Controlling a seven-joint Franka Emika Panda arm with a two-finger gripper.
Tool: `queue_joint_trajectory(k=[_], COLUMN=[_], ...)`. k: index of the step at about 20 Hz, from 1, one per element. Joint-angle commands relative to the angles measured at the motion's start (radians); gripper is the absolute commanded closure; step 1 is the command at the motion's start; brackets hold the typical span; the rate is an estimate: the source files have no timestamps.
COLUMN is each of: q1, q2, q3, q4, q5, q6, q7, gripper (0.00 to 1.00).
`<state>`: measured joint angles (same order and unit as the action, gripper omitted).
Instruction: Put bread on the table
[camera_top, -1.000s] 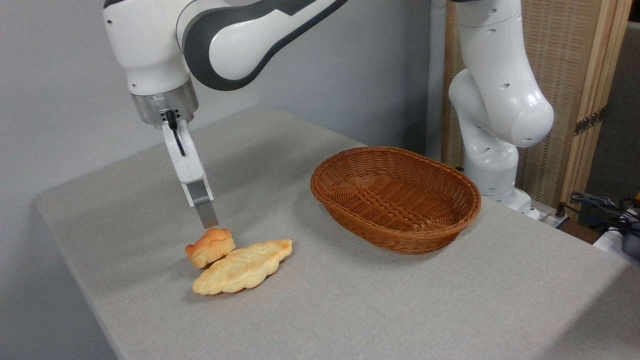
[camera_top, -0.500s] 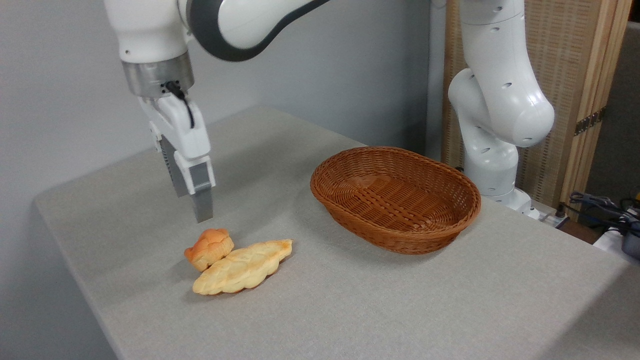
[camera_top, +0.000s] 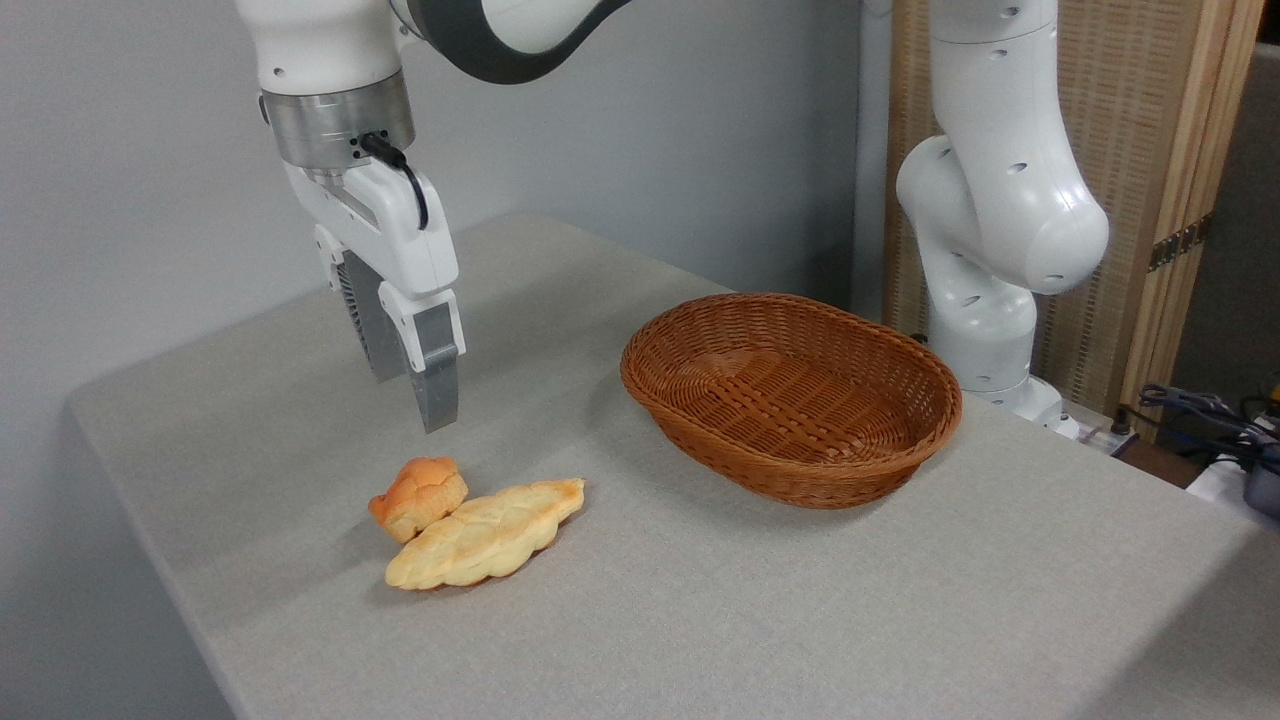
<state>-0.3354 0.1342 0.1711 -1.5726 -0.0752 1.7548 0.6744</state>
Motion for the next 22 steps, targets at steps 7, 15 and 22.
queue_joint_trajectory(k=[7,15,22], q1=[-0.005,-0.005,-0.005], q2=[-0.004,-0.004,-0.004], q3=[0.001,-0.001,-0.001], q4=[0.0,0.0,0.0], q5=[0.008,0.008,0.008], q6=[-0.012,-0.026,-0.029], q7=[-0.018,-0.016,-0.016], gripper=[0.0,0.0,0.0])
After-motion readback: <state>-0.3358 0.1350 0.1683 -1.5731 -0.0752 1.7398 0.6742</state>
